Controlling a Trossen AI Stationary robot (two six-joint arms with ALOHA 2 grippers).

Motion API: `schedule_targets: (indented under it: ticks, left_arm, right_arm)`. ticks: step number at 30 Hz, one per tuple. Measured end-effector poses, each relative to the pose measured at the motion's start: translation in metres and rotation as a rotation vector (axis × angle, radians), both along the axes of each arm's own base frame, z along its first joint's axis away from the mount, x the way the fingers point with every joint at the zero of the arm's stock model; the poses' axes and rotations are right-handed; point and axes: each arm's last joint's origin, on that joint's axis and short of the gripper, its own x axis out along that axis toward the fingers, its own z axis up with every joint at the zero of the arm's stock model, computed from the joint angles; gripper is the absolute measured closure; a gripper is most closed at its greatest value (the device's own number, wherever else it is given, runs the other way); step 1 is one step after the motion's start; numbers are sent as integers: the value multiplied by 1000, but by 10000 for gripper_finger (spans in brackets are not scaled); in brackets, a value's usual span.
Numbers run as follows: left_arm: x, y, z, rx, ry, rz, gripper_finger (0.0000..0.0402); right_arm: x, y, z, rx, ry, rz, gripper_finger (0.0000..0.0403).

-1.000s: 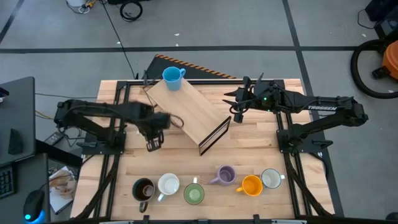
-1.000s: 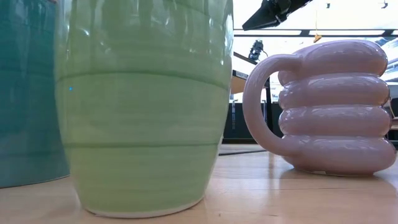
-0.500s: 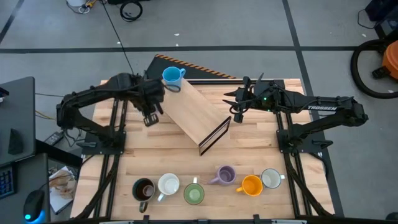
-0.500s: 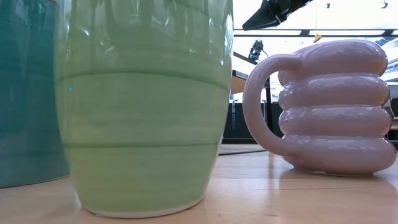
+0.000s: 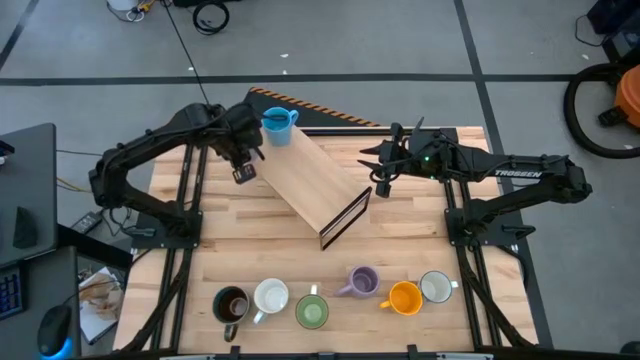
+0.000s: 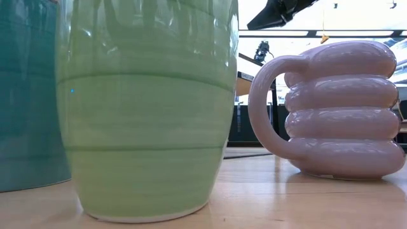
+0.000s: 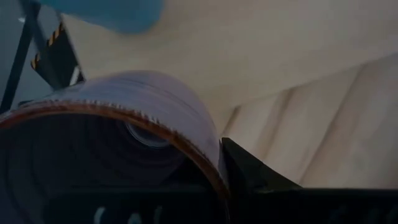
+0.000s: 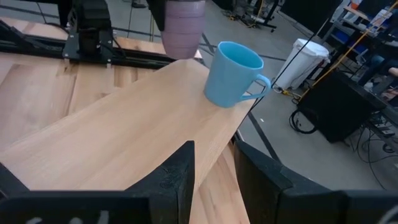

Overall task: Place coffee mugs
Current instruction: Put the top purple mug on the shelf

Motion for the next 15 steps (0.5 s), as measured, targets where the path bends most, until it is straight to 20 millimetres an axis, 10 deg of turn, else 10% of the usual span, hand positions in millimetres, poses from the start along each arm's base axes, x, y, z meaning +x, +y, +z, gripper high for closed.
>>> schedule_targets:
  ticks: [15]
  left_arm:
    - [22, 21, -26, -57, 80, -46, 375]
  right_arm:
    - [0, 0, 1, -1, -9, 1, 284]
